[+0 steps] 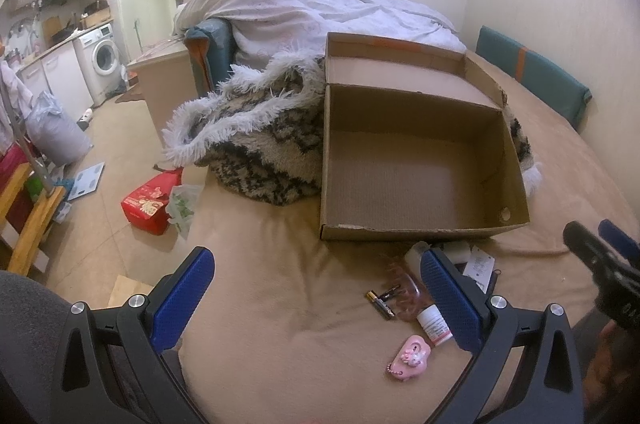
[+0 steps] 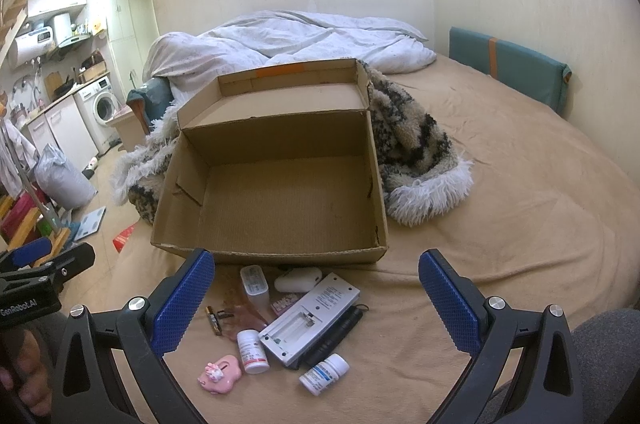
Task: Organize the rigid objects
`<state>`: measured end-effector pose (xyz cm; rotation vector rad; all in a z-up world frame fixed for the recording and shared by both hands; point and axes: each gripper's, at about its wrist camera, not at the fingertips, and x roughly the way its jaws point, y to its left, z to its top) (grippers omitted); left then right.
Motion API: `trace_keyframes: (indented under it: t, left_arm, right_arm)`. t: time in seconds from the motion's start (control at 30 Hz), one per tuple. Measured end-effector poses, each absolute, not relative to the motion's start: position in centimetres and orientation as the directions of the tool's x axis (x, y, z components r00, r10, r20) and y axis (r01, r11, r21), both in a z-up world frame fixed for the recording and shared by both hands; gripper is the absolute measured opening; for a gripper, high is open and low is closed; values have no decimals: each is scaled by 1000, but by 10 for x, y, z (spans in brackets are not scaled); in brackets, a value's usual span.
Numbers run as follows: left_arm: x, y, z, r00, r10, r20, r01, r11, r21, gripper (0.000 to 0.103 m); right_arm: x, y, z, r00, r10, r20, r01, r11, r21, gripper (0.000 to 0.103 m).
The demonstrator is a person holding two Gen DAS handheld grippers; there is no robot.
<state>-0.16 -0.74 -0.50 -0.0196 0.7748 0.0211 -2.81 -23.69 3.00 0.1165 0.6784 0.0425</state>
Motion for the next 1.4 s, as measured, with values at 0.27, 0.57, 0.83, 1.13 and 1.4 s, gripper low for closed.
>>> trace_keyframes:
  t: [0.27, 0.57, 0.83, 1.13, 1.4]
  left_arm:
    - [-3, -5, -2, 717, 16, -697, -30, 1000, -8, 103]
    - [-4, -5, -1, 718, 15, -696, -30, 1000, -9, 103]
    - [-4, -3, -6, 701, -6, -713, -13, 1000, -21, 103]
    - [14, -5, -34, 577, -8, -817, 7, 1000, -5, 103]
    - [35, -48, -107, 211, -143, -967, 181, 978, -105, 86]
  right_arm:
    - [-27, -239, 30, 778, 82, -623, 1, 991, 131, 103]
    - [-29, -240, 29, 780, 82, -620, 1, 991, 132, 103]
    - [-29, -240, 28, 776, 84, -625, 3, 991, 137, 103]
    - [-23, -246, 21, 736, 94, -671, 28, 985, 169, 103]
    - [-11, -261, 4, 664, 94, -742, 103, 971, 216, 103]
